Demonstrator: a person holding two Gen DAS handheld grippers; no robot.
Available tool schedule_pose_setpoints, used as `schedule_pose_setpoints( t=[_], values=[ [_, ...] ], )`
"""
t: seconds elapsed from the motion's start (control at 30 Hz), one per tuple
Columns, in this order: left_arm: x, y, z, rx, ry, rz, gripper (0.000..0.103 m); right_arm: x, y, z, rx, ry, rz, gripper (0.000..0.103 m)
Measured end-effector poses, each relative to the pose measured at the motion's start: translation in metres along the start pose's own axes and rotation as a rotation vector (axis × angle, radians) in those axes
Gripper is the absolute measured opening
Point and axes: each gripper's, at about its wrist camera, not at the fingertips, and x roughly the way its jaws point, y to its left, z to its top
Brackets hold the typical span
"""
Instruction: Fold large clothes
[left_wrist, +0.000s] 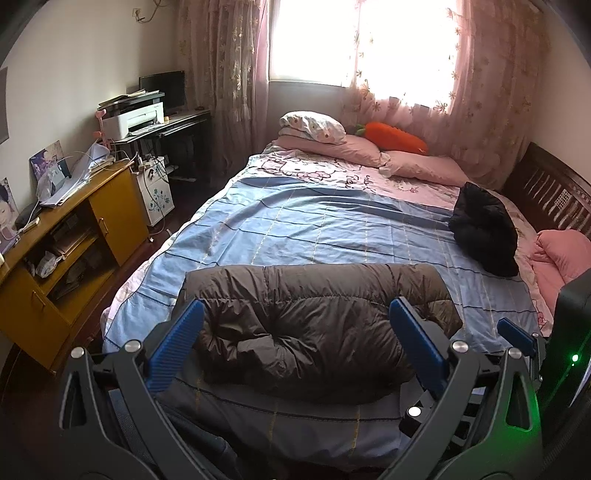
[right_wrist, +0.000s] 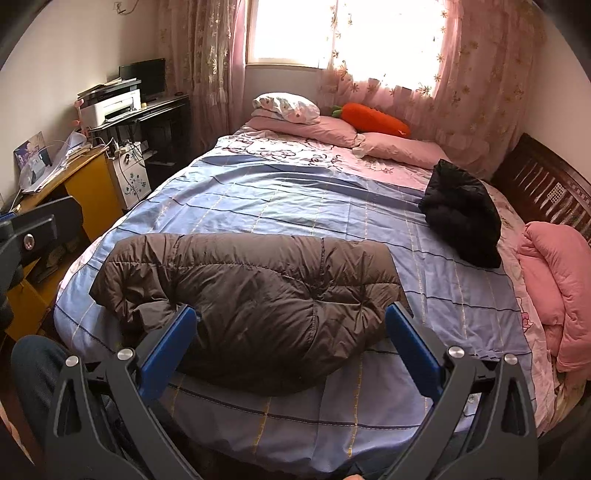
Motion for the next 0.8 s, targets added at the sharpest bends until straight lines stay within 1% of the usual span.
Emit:
schedule_pose_setpoints(
  t=[0.8],
  values=[
    [0.0011, 0.0006, -0.0026, 0.003, 0.006, -0.001, 0.101, -0.0002, 0.0010, -0.0013, -0.002, 0.000, 0.001, 0.102]
  ],
)
